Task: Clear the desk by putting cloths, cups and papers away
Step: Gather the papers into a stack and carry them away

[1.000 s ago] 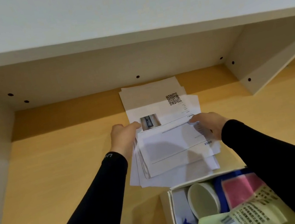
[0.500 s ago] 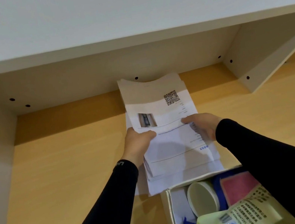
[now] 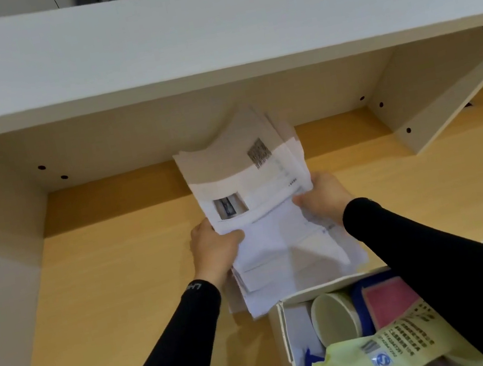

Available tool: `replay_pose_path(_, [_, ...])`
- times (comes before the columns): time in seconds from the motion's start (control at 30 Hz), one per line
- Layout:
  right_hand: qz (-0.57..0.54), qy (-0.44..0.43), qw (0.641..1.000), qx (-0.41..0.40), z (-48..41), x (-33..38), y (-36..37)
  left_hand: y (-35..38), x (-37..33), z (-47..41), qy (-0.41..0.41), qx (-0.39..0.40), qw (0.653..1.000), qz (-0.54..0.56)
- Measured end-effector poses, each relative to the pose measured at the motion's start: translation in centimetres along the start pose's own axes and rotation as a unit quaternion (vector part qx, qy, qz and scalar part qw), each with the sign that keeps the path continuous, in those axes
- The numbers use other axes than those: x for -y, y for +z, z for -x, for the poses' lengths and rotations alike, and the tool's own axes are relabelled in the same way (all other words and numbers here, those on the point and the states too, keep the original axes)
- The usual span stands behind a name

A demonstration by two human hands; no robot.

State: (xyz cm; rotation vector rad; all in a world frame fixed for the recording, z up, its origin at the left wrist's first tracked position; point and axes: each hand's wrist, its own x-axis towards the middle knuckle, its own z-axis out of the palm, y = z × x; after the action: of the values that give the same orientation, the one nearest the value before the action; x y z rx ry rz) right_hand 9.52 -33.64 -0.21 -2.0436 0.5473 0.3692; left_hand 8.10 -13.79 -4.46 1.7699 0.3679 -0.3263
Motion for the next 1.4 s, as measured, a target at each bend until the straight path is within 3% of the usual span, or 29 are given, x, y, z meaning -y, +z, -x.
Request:
replay_pose_path(0.07, [0.034, -0.086, 0.995, -0.025, 0.7, 1.9, -0.7, -0.8, -0.4, -0.1, -0.021, 0.005, 0.999, 0.049])
replay_pose_path(0.13, [0.114, -0.172, 0.977, -0.061, 1.6, 4.0, -1.6, -1.9, -0.6, -0.6, -0.033, -0.041, 0.999, 0.01])
replay_pose_path(0.23, [0.288, -0.265, 0.913, -0.117, 2.9, 6.5, -2.8, -3.8, -2.3, -0.9, 0.069, -0.144, 0.985, -0.058])
replay_pose_path(0.3, [0.362, -0.294, 0.878, -0.11, 3.8, 7.5, -3.1, -5.0, -3.9, -0.8, 0.137, -0.17, 0.973, -0.069])
replay_pose_path(0.53, [0.401, -0.285, 0.87, -0.036, 5.3, 9.1, -3.2, -7.9, -6.5, 1.7, 0.165, -0.067, 0.979, 0.095])
replay_pose_path(0.67, [0.398, -0.279, 0.874, -0.01, 5.6, 8.7, -3.0, -8.6, -5.3, 2.1, 0.158, -0.02, 0.983, 0.091])
replay_pose_path(0.77, [0.416, -0.247, 0.875, -0.036, 5.5, 7.7, -3.5, -8.5, -4.7, 2.3, 0.164, -0.012, 0.985, 0.056])
replay_pose_path(0.83, [0.419, -0.218, 0.876, -0.09, 5.1, 6.4, -4.3, -8.8, -4.6, 2.3, 0.147, -0.021, 0.985, 0.09])
replay_pose_path(0.9, [0.38, -0.185, 0.897, -0.13, 4.3, 5.0, -5.2, -9.6, -4.5, 2.2, 0.124, -0.023, 0.985, 0.12])
replay_pose_path(1.0, [0.087, -0.124, 0.979, -0.139, 4.0, 4.0, -6.0, -10.8, -3.8, 2.0, 0.093, -0.008, 0.985, 0.147])
replay_pose_path(1.1, [-0.125, -0.083, 0.983, -0.105, 3.8, 3.1, -5.8, -11.8, -2.9, 1.6, 0.075, -0.008, 0.982, 0.176])
replay_pose_path(1.2, [-0.197, -0.058, 0.978, -0.03, 3.2, 2.3, -4.7, -12.4, -2.2, 1.5, 0.068, -0.001, 0.978, 0.198])
replay_pose_path(1.4, [-0.182, -0.072, 0.977, -0.085, 3.6, 3.4, -1.9, -12.1, -2.7, 1.4, 0.09, 0.027, 0.986, 0.139])
